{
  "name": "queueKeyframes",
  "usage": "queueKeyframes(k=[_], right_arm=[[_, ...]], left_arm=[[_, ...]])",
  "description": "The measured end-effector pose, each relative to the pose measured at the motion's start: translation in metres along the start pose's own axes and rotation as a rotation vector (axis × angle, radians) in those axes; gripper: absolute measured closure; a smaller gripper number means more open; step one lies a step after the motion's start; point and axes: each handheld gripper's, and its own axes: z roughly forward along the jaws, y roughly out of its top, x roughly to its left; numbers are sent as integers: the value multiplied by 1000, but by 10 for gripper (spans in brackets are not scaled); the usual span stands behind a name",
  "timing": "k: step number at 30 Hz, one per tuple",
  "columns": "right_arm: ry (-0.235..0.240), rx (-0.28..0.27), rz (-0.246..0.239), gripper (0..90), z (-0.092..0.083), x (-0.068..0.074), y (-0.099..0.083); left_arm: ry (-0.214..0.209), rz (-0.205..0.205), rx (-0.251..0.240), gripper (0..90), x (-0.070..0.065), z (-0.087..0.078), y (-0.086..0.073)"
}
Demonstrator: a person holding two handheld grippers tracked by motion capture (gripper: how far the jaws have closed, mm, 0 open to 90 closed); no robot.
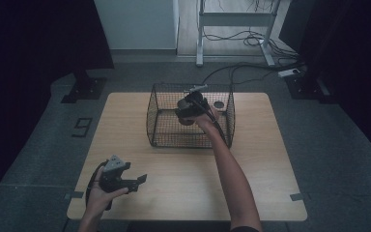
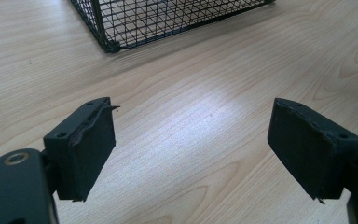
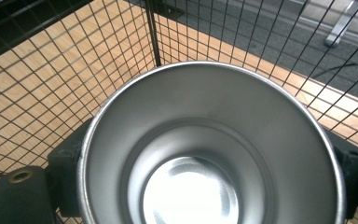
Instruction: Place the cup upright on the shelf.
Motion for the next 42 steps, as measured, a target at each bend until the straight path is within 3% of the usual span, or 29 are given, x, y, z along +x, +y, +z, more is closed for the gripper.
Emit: queueKeyframes(k=[21,42], right_arm=[[-10,31,9,133,15,-2,-4],[-39,121,14,133,41,-13,-4]], left_arm=[[-4,-5,-4,153,0,-1,0],[-5,-17,-15,152,3,-4,0]])
